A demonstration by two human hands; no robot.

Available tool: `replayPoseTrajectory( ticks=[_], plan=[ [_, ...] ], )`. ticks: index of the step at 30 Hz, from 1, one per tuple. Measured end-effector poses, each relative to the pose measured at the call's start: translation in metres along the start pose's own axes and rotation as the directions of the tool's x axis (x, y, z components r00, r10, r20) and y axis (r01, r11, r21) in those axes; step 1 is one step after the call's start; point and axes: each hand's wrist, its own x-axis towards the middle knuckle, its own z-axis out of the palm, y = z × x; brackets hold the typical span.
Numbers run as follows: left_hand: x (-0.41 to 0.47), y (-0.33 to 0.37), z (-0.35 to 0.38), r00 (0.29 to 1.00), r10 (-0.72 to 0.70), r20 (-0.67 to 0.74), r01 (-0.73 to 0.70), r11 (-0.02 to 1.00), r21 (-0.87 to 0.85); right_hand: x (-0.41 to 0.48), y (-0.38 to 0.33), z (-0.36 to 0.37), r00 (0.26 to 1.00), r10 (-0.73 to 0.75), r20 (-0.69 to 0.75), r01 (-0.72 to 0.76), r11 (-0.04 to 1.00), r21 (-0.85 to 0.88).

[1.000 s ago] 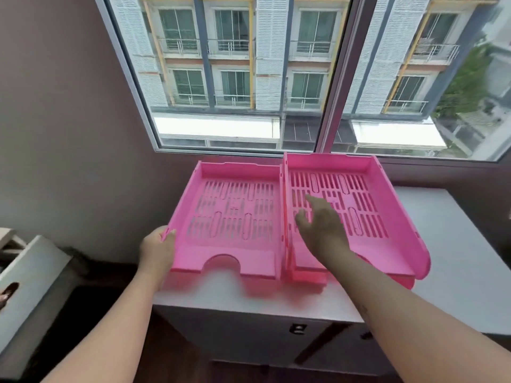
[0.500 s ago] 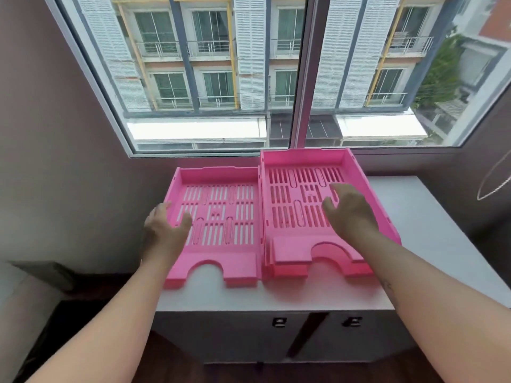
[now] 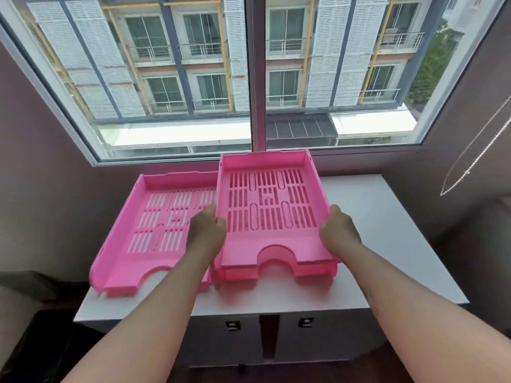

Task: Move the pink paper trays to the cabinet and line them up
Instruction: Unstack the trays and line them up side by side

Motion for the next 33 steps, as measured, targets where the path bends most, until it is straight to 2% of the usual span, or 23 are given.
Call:
replayPoseTrajectory(
  ticks=[3, 9, 15, 19, 23, 29, 33],
  plan=[
    [-0.002, 0.017, 0.002, 0.996, 0.026, -0.083, -0.026, 1.0, 0.005, 0.002, 0.0, -0.019, 0.999, -0.038, -0.023, 0.038, 0.999, 0.013],
    [-0.005, 0.084, 0.035, 0.981, 0.178, -0.074, -0.185, 0.978, -0.097, 0.015, 0.043, -0.095, 0.994, -0.032, -0.103, 0.039, 0.997, 0.071],
    [-0.032, 0.158, 0.11, 0.972, 0.218, 0.085, -0.199, 0.961, -0.191, 0.036, 0.124, -0.166, 0.977, 0.057, -0.206, -0.035, 0.993, 0.109],
    [-0.058, 0.185, 0.146, 0.958, 0.172, 0.231, -0.138, 0.978, -0.157, 0.049, 0.179, -0.181, 0.968, 0.118, -0.221, -0.089, 0.987, 0.136],
    [-0.068, 0.163, 0.169, 0.916, 0.169, 0.363, -0.167, 0.985, -0.035, 0.053, 0.216, -0.167, 0.975, 0.151, -0.163, -0.123, 0.978, 0.17],
    [-0.066, 0.105, 0.166, 0.948, 0.103, 0.301, -0.124, 0.991, 0.05, 0.065, 0.226, -0.132, 0.993, 0.092, -0.072, -0.073, 0.969, 0.237],
    [-0.063, 0.067, 0.161, 0.946, 0.073, 0.316, -0.164, 0.948, 0.272, 0.081, 0.223, -0.113, 0.994, 0.099, -0.048, -0.093, 0.989, 0.111]
  ],
)
